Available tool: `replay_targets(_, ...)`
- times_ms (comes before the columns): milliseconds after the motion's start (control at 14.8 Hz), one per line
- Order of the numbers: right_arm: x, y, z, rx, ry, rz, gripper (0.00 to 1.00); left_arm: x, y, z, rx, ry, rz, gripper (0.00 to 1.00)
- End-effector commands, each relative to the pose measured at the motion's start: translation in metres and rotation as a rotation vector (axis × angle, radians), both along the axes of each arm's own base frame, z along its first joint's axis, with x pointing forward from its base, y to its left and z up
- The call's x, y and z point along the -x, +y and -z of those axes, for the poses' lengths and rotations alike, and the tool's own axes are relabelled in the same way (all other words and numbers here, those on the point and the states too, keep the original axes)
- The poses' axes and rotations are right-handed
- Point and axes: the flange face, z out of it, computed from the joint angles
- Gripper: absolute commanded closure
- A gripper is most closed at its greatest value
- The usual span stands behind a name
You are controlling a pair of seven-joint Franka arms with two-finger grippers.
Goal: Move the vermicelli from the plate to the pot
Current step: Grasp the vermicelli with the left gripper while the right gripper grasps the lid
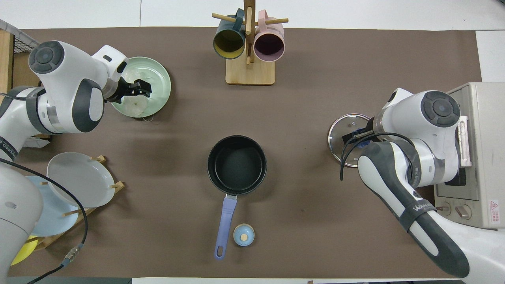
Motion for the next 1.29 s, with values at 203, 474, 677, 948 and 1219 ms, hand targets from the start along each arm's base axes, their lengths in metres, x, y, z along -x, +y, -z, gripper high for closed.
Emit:
replay_targets(203,0.009,0.0,0.005,-0.013,0.001,-0.034,0.0,-0.005,-0.001,-0.004,-0.018,-0.025,0.0,1.0)
replay_targets(474,0.012,-0.001,0.008,-0.012,0.008,-0.062,0.01,-0.021,0.003,-0.037,-0.013,-0.054,-0.007,1.0)
replay_targets(677,0.012,-0.002,0.008,-0.011,-0.003,-0.075,0.01,-0.023,-0.006,-0.094,0.018,-0.009,-0.011,1.0)
replay_targets(948,0.014,-0.002,0.013,-0.011,-0.02,-0.082,0.29,0.027,-0.054,-0.206,0.162,0.05,-0.122,1.0)
replay_targets(1219,0.007,0.0,0.005,-0.008,-0.017,-0.089,0.57,0.105,-0.154,-0.251,0.211,0.155,-0.158,1.0)
